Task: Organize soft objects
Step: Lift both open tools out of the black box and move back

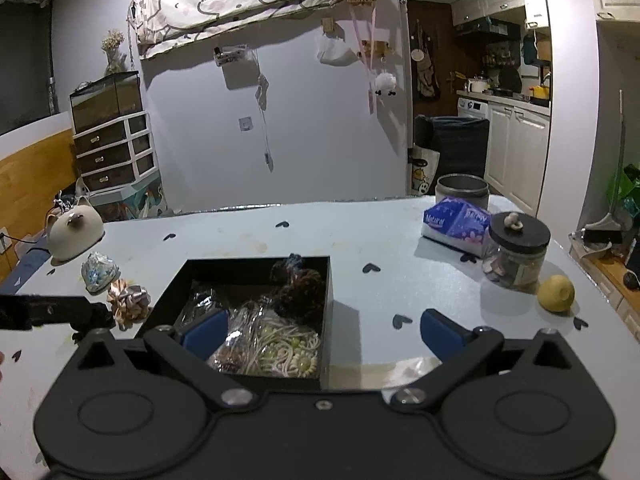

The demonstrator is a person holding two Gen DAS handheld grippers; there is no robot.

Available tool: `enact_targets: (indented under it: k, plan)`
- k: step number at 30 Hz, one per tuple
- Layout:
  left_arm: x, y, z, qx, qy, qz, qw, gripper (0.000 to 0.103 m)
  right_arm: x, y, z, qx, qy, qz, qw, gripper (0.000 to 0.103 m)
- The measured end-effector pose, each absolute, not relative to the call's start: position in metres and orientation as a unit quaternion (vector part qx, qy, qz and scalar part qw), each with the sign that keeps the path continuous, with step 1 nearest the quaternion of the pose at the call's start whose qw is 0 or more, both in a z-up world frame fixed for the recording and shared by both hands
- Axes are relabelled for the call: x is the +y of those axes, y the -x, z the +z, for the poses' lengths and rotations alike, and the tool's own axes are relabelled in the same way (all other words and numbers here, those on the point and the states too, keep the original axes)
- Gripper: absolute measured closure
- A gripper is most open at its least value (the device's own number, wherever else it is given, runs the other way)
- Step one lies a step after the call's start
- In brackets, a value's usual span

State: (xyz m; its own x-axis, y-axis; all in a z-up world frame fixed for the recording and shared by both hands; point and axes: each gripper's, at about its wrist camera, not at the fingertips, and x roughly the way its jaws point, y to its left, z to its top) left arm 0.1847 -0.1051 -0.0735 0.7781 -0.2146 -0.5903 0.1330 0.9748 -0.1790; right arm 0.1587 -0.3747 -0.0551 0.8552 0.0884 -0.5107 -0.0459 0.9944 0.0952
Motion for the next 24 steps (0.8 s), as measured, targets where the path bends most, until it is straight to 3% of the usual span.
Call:
enact_targets:
  k: [24]
  plan:
    - [0.032,-0.201,-0.074,0.314,0.046,-0.098,0.943,0.0,-0.243,-0.158,-0.059,0.288,-0.056,0.041,0.955,0.0]
